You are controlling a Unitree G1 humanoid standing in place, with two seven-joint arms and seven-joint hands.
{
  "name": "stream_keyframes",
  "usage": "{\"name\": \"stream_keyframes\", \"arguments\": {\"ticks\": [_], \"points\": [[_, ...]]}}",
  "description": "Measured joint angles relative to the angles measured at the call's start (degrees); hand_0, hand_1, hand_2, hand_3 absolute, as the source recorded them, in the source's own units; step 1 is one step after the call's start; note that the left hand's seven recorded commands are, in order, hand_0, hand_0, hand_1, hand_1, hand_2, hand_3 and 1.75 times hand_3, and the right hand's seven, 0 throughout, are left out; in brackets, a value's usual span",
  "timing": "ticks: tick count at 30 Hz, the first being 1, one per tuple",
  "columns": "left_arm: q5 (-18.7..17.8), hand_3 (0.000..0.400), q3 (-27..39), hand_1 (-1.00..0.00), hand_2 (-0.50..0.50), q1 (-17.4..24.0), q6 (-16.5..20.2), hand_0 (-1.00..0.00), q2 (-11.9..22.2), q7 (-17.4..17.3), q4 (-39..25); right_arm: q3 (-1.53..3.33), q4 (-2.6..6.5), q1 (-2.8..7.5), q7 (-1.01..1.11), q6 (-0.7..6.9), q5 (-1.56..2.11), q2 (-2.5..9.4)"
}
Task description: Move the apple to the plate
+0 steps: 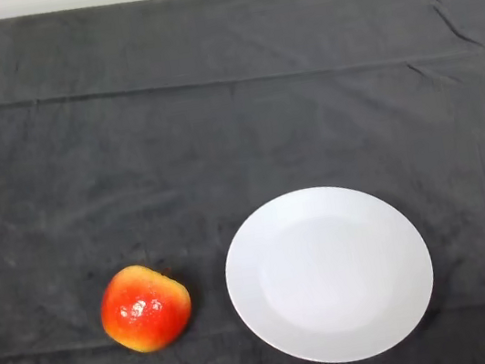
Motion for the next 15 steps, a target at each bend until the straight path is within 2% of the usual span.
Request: {"name": "stream_keyframes", "arguments": {"ticks": [15], "points": [[0.0,0.0,0.0,0.0,0.0,0.0,0.17,0.0,0.0,0.07,-0.05,0.0,0.0,0.0,0.0,0.0,0.0,0.0]]}}
